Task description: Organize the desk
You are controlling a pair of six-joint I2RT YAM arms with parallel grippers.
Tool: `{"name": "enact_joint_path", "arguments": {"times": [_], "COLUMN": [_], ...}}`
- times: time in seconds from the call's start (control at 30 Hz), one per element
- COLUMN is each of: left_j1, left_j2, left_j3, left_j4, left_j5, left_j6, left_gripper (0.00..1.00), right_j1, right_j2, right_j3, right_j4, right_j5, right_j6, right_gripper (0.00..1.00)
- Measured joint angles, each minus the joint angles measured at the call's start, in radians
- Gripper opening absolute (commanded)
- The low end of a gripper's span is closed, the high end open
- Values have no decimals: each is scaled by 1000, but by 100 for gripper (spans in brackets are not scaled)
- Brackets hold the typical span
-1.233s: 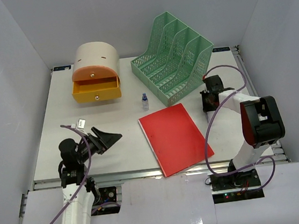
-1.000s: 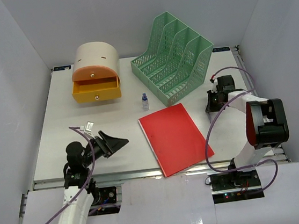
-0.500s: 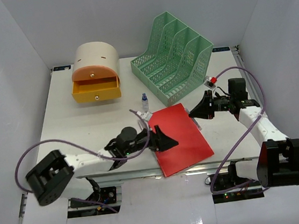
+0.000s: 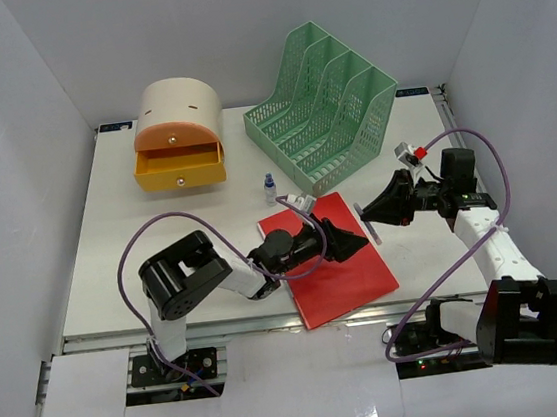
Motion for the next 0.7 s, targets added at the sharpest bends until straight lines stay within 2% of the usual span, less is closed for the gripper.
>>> {"name": "enact_joint_path", "arguments": {"times": [0.17,0.47,0.57,0.67,0.7], "left_j1": [-1,-7,-11,-13,-13], "left_j2": [69,75,75,75,75], "left_j3": [66,105,105,106,106], "left_j4": [50,92,93,93,93], "left_j5": [9,82,103,118,125], "left_j6": [5,24,27,31,34], "left_gripper": [76,68,60,45,43], "right_j1": [-6,-12,-12,-12,-12], "right_j2": [14,29,33,37,37], "right_j3": [0,0,0,0,0], "right_j4": [-17,-36,-37,-37,-37], "right_j5": [-9,-13,-13,-12,-12], "right_j6": [-34,-49,-53,-57,-58], "right_gripper": [8,8,8,8,8]}}
